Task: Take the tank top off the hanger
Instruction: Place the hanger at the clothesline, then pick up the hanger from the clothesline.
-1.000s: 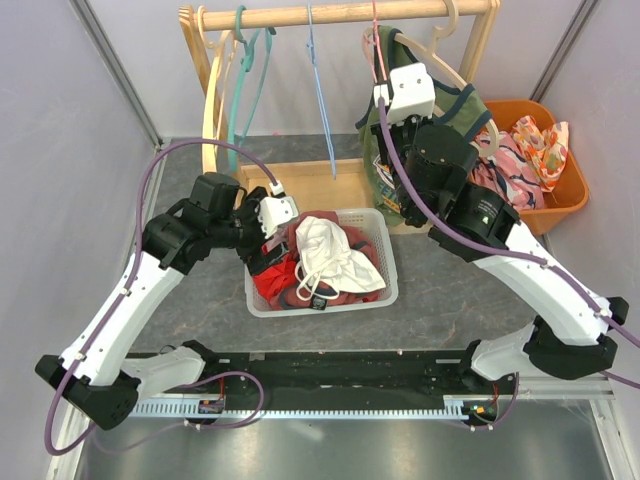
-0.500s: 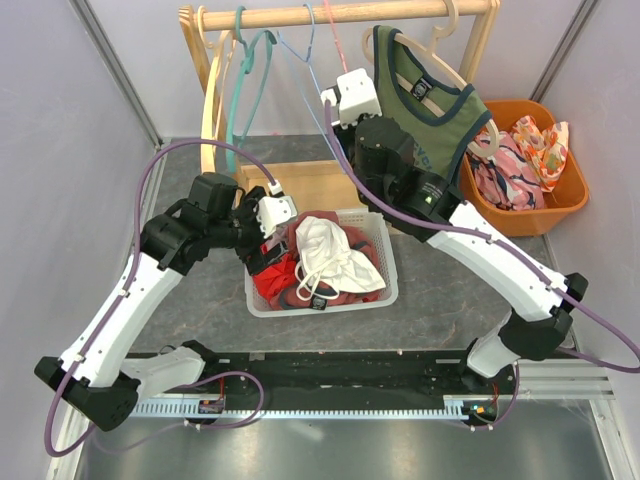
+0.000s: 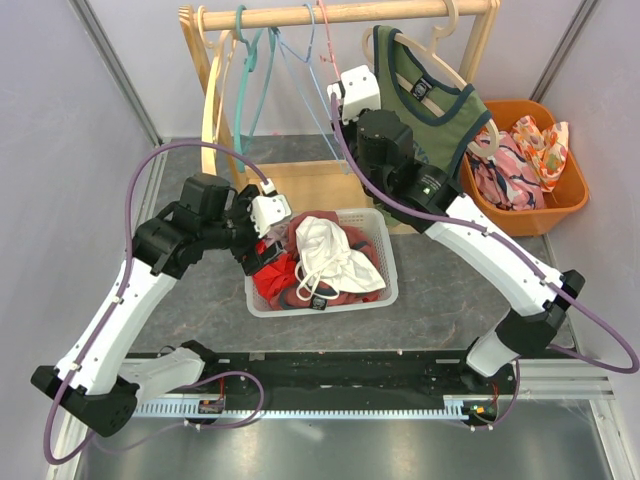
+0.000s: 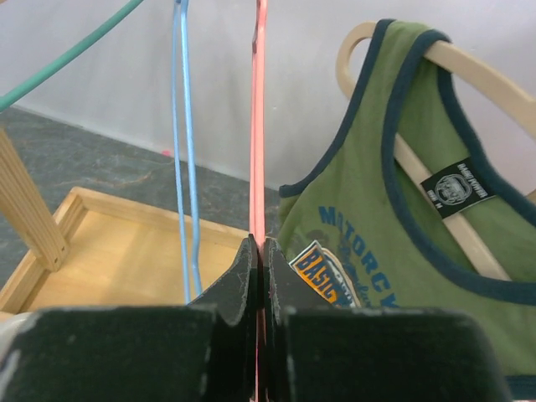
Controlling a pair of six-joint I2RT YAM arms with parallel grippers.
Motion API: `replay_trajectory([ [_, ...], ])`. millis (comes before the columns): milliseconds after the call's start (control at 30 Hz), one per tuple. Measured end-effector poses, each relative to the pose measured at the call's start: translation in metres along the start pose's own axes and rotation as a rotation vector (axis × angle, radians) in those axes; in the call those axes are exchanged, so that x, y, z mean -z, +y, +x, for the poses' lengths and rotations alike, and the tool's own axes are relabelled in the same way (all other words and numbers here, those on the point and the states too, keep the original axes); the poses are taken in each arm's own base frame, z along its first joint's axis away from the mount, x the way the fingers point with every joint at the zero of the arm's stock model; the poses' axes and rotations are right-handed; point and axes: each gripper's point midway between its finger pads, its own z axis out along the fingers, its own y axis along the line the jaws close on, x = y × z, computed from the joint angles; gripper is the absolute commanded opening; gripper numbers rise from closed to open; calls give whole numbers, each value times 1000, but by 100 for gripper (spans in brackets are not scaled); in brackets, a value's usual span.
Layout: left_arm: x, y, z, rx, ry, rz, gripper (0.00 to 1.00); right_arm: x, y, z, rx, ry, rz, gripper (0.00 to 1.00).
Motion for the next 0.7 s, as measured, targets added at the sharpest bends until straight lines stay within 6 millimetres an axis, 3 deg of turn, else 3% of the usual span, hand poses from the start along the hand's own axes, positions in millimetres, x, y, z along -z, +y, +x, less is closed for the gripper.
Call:
replay_trajectory([
  [133,1,0,0,-1,-2,-2,100,-3,9,12,-11,20,-22,4],
  [200,1,0,0,-1,-2,-2,100,-4,13,18,-21,30,-34,21],
  [233,1,0,0,-1,-2,-2,99,-4,15,20,-33,32,-40,39],
  [300,1,0,0,1,-2,-3,100,-3,14,23,-52,38,-54,52],
  [333,1,1,0,0,-2,-4,99,-2,12,24,-54,44,-56,71],
  [400,1,1,0,0,-2,-4,99,2,2,20,-75,37,-61,85],
  [500,1,2,1,2,0,-7,99,12,-24,4,-112,3,-62,92],
  [700,1,3,1,3,4,-13,99,40,-128,-48,-200,-143,101,98],
])
